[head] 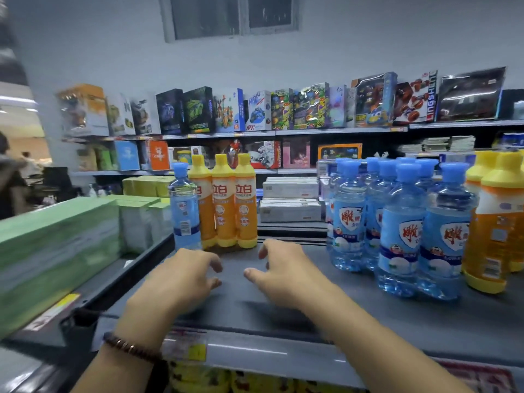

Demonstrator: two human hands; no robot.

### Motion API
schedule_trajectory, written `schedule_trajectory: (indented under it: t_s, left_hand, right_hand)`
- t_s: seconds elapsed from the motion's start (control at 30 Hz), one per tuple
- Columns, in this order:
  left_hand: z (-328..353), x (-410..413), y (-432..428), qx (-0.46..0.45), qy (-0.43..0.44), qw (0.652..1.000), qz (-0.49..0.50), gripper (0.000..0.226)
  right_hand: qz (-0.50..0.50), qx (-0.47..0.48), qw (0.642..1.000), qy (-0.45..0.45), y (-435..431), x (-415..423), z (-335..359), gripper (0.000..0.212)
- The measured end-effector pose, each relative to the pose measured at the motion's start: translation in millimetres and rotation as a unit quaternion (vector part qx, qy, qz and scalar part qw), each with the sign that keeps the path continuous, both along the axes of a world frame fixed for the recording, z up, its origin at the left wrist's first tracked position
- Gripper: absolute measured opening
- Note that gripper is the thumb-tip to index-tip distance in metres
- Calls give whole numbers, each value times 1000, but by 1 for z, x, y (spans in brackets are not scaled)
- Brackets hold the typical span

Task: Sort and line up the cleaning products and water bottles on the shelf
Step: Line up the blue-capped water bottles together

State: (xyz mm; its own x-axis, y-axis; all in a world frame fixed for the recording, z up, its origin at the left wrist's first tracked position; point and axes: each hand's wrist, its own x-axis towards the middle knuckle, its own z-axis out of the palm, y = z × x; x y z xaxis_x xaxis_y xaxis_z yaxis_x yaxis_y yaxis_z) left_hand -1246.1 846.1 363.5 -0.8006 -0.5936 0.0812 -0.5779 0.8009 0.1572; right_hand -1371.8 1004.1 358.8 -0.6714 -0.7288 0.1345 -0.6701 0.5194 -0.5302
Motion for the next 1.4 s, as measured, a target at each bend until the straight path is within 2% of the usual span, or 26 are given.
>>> schedule_trajectory:
  t_s: [0.1,0.37,0.53,0.7,0.9,1.17,1.3,1.4]
  left_hand:
    - [-7,25,-22,-1,3,999,32,12]
    - [-17,57,-56,-31,17,996,86,26]
    - [-34,54,-59,-49,35,995,75,27]
    - [-37,55,-66,-41,39,997,61,30]
    - [-35,60,-63,-43,32,997,58,31]
    - [-28,63,-58,-41,40,996,67,32]
    - [-24,63,-56,-25,90,993,74,41]
    - [-18,55,-53,-5,179,981,74,48]
  right_hand:
    - [29,19,999,-6,-40,12,2,48]
    - [30,114,989,92,-127,16,-14,54]
    - [21,110,989,94,-164,18,-16,72]
    - [-6,108,989,101,-187,17,-15,78]
    - [-50,48,998,-6,-200,19,-12,75]
    - [-54,55,997,-26,-190,19,-5,68]
    - [-32,58,998,-20,-166,15,-7,69]
    - [-20,48,998,-27,-142,11,-11,72]
